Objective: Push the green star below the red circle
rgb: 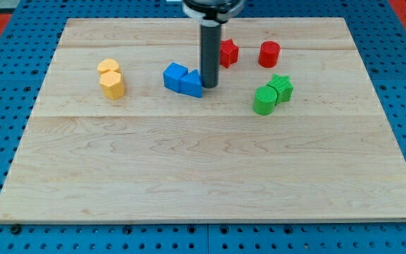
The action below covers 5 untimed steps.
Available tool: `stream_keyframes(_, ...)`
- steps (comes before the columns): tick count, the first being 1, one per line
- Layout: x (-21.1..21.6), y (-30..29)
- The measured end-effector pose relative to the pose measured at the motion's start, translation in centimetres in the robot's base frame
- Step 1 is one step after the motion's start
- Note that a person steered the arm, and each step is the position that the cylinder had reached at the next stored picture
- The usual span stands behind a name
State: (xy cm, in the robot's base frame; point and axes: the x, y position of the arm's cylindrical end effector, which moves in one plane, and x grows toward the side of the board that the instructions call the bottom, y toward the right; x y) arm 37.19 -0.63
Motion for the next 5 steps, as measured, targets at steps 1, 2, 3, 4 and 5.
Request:
stream_keyframes(1, -0.2, 0.9)
stream_keyframes(2, 4.0, 2.1)
stream_keyframes(3, 7.9, 2.2)
stream_keyframes(4, 7.9, 2.7)
stream_keyframes(5, 7.9, 2.7)
